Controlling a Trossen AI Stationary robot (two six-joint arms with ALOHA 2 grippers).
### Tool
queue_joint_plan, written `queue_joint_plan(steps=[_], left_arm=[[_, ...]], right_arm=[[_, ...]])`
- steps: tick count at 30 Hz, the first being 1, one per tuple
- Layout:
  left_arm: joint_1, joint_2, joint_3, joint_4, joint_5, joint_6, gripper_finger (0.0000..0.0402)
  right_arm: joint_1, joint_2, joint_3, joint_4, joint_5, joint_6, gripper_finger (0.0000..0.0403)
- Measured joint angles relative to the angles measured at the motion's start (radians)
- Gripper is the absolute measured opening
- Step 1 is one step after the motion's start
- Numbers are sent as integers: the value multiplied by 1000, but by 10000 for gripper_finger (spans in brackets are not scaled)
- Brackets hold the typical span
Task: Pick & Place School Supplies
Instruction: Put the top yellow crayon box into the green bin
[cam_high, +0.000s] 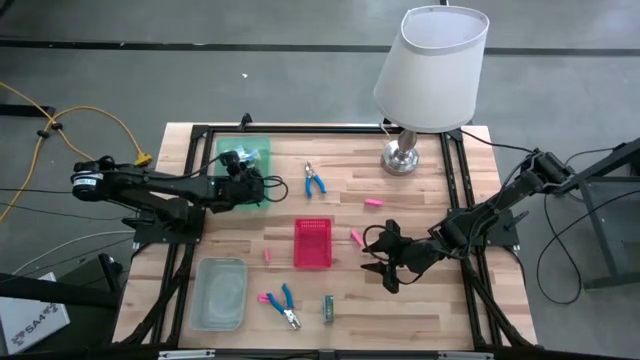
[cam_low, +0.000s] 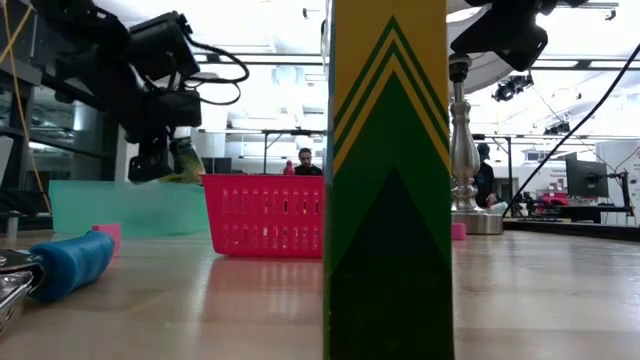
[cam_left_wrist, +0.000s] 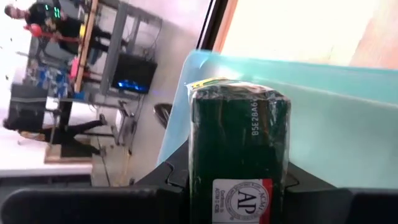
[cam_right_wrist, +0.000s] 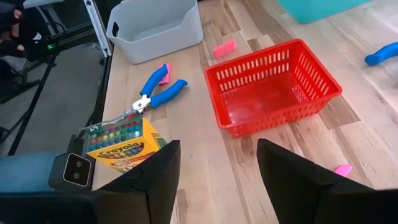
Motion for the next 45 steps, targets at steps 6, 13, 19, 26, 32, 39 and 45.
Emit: queue_joint_plan(steps=[6,13,19,26,32,39,45], left_arm=[[52,0,0,50,95,97,95],[171,0,0,115,163,89,95],[244,21,0,186,271,93,95],[287,107,0,194,317,60,95],[239,128,0,193,312,64,95],[229,128,0,197,270,104,95],[256,128,0,202,273,195,96]], right_arm=[[0,0,0,0,-1,1,204],[0,0,0,0,-1,1,204],[0,0,0,-1,-4,1,204],[0,0,0,0,-7,4,204],[0,0,0,-1,-6,3,204],[0,0,0,-1,-5,1,204],[0,0,0,5,-5,3,204]])
